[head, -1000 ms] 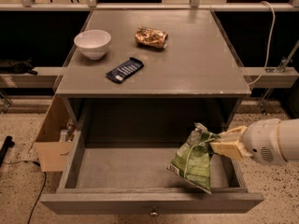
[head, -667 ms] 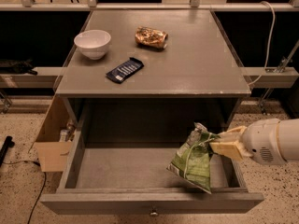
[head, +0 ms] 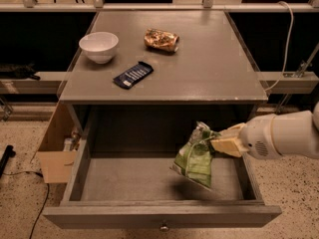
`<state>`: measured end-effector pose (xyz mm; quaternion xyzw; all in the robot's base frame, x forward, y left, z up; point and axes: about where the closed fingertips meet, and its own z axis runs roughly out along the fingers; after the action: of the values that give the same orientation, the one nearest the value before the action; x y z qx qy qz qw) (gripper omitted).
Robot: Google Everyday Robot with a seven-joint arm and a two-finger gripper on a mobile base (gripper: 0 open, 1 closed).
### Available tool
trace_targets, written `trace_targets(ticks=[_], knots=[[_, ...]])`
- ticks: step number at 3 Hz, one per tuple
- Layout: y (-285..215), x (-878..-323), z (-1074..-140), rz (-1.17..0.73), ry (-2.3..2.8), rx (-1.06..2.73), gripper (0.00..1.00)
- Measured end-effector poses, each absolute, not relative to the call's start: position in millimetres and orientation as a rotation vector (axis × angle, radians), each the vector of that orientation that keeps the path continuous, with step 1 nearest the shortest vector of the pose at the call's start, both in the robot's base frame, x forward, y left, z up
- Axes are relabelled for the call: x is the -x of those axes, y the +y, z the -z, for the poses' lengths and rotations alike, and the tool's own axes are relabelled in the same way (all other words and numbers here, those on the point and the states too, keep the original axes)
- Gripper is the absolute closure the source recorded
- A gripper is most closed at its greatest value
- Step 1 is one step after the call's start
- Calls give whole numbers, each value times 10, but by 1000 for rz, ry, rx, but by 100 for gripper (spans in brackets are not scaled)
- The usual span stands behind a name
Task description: Place green jalapeno chip bag into top drawer
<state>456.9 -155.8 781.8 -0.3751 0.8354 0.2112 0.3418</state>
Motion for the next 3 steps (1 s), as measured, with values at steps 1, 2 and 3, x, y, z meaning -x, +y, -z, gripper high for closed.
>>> trace_targets(ticks=[1,2,3], knots=[[-1496,-4821,-7646,-543,2195,912,100],[-1540,-4890,-7502,-546,2213,851,100],[-1562,-4939,-7265,-545,2243,802,100]])
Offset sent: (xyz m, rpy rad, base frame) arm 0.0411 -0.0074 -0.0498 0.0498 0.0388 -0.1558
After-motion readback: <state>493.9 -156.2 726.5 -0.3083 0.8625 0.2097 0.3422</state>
